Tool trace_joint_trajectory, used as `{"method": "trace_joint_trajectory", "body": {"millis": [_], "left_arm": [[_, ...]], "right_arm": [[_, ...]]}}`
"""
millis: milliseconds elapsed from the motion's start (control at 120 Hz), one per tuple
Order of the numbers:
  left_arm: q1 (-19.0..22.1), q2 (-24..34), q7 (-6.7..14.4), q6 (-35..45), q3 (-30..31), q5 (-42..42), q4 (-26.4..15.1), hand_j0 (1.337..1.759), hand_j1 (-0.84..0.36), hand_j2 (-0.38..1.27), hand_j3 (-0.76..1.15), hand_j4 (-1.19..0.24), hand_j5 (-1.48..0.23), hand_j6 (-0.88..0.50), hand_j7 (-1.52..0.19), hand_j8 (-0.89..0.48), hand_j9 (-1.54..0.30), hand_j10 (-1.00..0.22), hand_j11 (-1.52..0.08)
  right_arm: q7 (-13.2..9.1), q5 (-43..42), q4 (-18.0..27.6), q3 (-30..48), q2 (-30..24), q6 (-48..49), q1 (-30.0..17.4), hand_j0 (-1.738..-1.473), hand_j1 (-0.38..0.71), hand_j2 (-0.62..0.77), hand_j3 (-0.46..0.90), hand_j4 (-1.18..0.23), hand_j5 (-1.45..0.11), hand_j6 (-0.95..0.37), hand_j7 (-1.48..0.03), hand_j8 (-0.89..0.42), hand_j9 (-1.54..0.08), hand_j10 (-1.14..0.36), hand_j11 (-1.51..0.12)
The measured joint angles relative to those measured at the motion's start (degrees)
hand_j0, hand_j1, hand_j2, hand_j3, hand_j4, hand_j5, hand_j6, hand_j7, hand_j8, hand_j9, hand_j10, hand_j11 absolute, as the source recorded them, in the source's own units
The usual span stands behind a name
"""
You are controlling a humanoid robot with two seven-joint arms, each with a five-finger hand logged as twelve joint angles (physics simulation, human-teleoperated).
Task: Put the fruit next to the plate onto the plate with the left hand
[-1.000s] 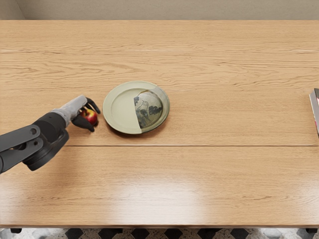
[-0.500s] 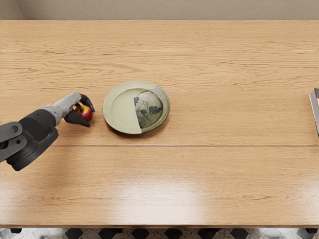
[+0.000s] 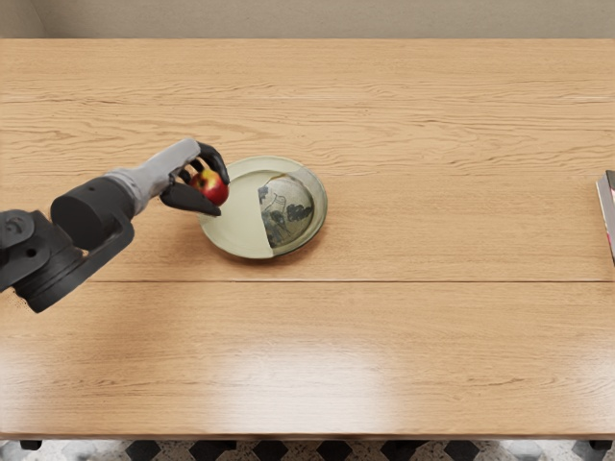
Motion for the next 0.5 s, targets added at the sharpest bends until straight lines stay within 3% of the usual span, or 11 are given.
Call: {"method": "trace_joint_trajectory", "body": {"millis": [175,400,500], "left_arm": [[-2.6,-5.7,0.0,-1.3,-0.1,-1.6,2.1,1.647,-0.42,0.35,0.00,-0.56,-1.23,-0.17,-1.23,-0.18,-1.23,-0.51,-1.15],[-4.8,-10.2,0.0,-2.7,-0.2,-2.2,12.0,1.648,-0.41,0.37,0.00,-0.60,-1.23,-0.20,-1.23,-0.21,-1.24,-0.51,-1.15],[-5.2,-13.5,0.0,-3.7,-0.2,-2.4,17.6,1.650,-0.39,0.45,0.00,-0.59,-1.24,-0.19,-1.23,-0.20,-1.23,-0.53,-1.15]], "right_arm": [[0.0,0.0,0.0,0.0,0.0,0.0,0.1,-1.658,-0.35,0.00,0.00,0.00,0.00,0.00,0.00,0.00,0.00,0.00,0.00],[0.0,0.0,0.1,0.0,0.0,0.1,0.6,-1.658,-0.35,0.00,0.00,0.00,0.00,0.00,0.00,0.00,0.00,0.00,0.00],[0.0,0.1,0.1,0.0,0.0,0.1,0.7,-1.658,-0.35,0.00,0.00,0.00,0.00,0.00,0.00,0.00,0.00,0.00,0.00]]}}
